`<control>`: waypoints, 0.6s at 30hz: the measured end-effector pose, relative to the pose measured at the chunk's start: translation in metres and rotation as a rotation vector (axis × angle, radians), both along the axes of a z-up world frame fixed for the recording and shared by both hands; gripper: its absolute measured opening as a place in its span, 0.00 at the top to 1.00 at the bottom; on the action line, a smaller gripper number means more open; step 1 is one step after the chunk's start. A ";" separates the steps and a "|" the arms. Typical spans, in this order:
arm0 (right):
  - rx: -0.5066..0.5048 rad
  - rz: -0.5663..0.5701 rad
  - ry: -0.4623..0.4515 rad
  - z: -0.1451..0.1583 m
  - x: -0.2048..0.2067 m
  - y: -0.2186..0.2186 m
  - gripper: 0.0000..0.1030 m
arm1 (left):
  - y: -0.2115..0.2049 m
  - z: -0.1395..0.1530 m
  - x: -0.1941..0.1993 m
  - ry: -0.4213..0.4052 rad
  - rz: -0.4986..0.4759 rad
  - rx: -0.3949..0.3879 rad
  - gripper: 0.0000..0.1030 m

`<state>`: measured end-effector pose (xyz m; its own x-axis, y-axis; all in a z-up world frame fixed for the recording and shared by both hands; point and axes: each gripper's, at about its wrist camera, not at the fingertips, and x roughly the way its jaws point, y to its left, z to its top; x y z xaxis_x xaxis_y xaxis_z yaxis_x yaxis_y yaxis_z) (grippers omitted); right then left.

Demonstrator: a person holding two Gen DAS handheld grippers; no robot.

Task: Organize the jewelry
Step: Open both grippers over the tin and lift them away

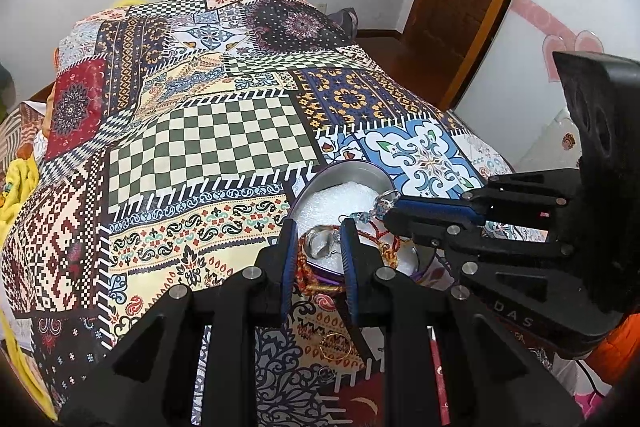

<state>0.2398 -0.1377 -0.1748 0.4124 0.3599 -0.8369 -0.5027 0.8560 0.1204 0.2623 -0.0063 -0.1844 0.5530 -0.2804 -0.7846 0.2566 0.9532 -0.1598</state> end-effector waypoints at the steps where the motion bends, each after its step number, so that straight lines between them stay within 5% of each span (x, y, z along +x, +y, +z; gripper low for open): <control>1: 0.000 0.002 0.006 0.000 0.000 0.000 0.94 | 0.001 0.000 0.000 0.001 0.001 -0.003 0.80; 5: -0.011 0.005 0.015 0.001 -0.001 0.000 0.93 | 0.004 0.005 -0.003 -0.003 0.007 -0.006 0.80; 10: -0.020 0.000 -0.012 0.010 -0.007 0.000 0.77 | 0.010 0.016 -0.011 -0.027 0.022 -0.011 0.80; 18: -0.031 -0.010 -0.083 0.034 -0.020 0.003 0.77 | 0.020 0.038 -0.030 -0.072 0.050 -0.009 0.80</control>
